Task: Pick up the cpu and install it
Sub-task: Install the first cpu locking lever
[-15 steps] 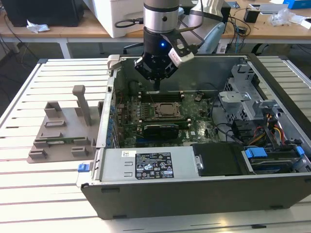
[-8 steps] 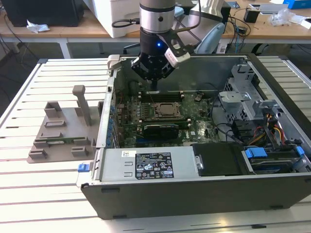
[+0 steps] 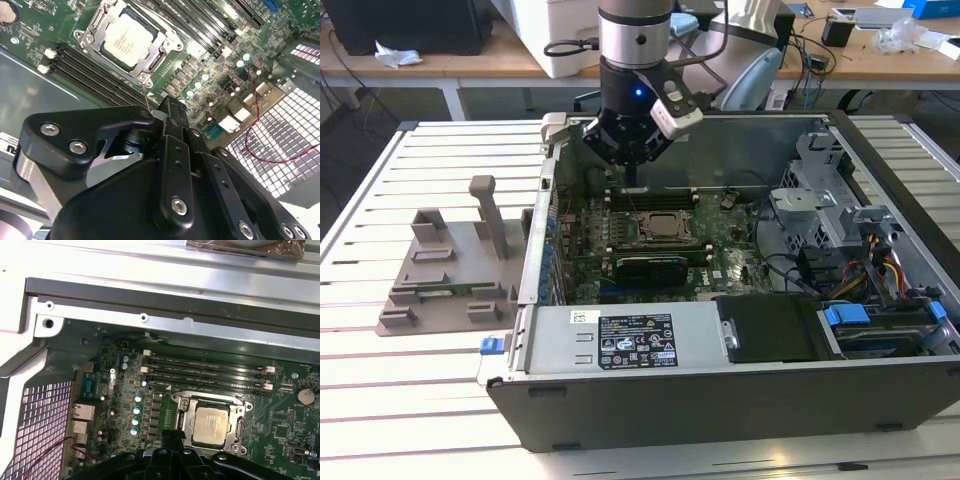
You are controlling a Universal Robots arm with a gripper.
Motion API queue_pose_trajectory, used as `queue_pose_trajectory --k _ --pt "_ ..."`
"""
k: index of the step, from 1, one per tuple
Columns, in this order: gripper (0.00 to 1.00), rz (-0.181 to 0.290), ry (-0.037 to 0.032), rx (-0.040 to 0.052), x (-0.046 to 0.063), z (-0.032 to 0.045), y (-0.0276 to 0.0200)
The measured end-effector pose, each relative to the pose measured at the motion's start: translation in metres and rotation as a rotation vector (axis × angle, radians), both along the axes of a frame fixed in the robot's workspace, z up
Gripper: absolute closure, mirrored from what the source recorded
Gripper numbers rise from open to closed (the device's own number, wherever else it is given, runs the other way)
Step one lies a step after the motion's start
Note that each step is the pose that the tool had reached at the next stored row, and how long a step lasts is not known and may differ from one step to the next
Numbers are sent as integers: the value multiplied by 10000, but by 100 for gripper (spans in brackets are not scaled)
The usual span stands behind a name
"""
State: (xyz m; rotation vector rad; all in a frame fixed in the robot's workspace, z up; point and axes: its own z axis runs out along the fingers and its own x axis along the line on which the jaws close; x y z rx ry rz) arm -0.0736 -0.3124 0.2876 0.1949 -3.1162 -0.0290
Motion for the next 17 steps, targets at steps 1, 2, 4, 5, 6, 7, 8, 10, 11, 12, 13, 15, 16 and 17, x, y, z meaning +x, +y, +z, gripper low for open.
queue_pose_trajectory --k 1,2,4,5,6,7,8,10,11,12,13,15,16,17 --pt "89 0 0 0 -7 -1 1" --pt "89 0 0 0 -14 -1 1" --pt "89 -1 0 0 -27 -2 2" --pt "89 0 0 0 -37 -3 3" --pt "89 0 0 0 -42 -3 3" --pt "89 0 0 1 -48 -4 3" --pt "89 0 1 -1 -60 -5 4" --pt "89 0 0 1 -73 -6 5" --pt "89 0 0 0 -85 -7 5" --pt "89 0 1 0 -98 -8 6" --pt "89 1 2 -2 -112 -11 10" --pt "89 0 0 0 -132 -22 48" --pt "89 0 0 1 -174 -25 63" --pt "89 0 0 1 -204 -29 74"
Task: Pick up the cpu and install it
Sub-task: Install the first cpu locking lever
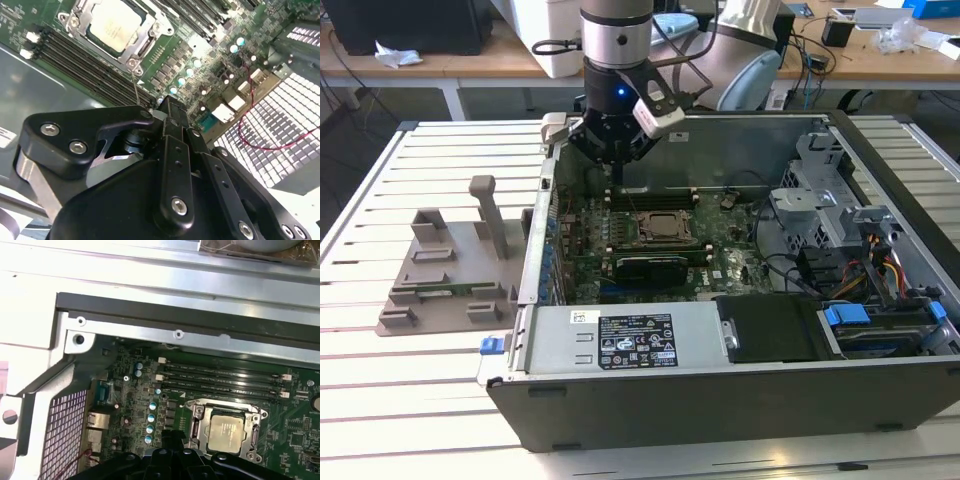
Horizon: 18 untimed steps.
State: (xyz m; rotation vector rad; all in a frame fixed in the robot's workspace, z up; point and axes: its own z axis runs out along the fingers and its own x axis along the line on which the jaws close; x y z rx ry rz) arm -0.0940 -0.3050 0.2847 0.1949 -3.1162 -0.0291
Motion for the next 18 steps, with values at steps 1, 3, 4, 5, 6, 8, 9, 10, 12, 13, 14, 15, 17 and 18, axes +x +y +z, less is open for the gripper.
queue_pose_trajectory --k 1,3,4,5,6,8,9,10,12,13,14,15,17,18 --pt "89 -1 0 0 -11 -7 9" --pt "89 -1 2 -2 -21 -29 34" --pt "89 0 2 -2 -23 -45 47" --pt "89 0 0 0 -22 -74 73" --pt "89 0 0 0 -22 -100 103" --pt "89 0 1 -1 -22 -179 218" --pt "89 -1 1 -1 -21 -192 241" --pt "89 -1 0 0 -18 -198 249" --pt "89 0 3 -1 25 -209 261" --pt "89 -1 4 -1 42 -210 262" --pt "89 0 6 0 60 -211 262" --pt "89 0 12 -1 97 -212 262" --pt "89 0 18 -1 136 -214 262" --pt "89 0 21 -1 160 -215 262"
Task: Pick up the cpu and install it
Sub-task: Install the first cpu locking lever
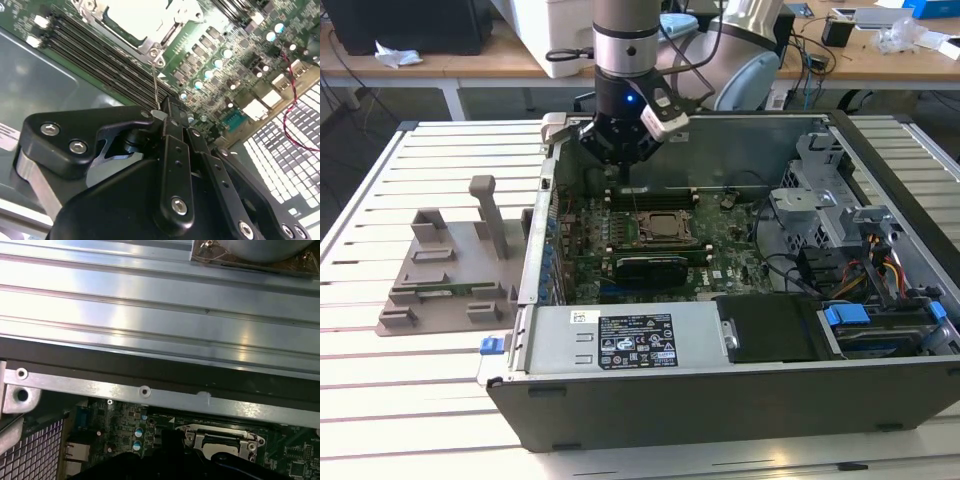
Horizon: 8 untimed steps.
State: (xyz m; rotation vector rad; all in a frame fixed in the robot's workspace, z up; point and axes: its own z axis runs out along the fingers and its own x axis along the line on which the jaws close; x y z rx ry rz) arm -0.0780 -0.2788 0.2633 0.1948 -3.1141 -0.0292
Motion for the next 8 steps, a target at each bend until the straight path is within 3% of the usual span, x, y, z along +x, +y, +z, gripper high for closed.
queue_pose_trajectory --k 3,8 --pt "89 -1 8 -1 57 -1 0" --pt "89 -1 8 0 65 -1 0"
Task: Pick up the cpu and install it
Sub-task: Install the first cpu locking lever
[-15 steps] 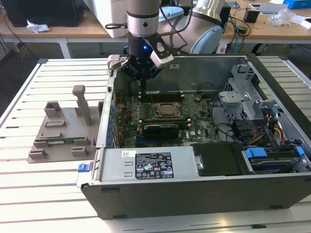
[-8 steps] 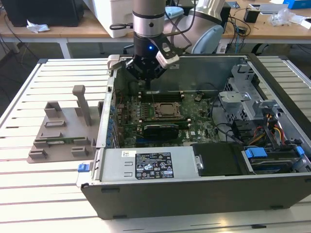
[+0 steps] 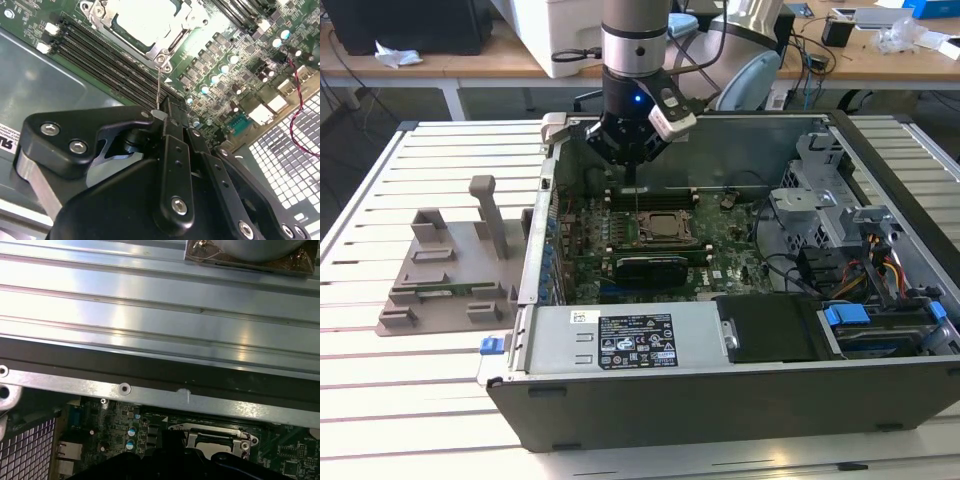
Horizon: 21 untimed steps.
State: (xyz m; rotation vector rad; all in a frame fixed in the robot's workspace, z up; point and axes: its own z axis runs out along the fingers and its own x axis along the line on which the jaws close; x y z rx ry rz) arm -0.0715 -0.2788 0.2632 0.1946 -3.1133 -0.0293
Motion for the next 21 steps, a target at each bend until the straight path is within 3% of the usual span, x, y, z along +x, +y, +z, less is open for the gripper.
queue_pose_trajectory --k 8,21 --pt "89 -77 3 1 43 -8 0" --pt "89 -84 25 0 96 -133 -14"
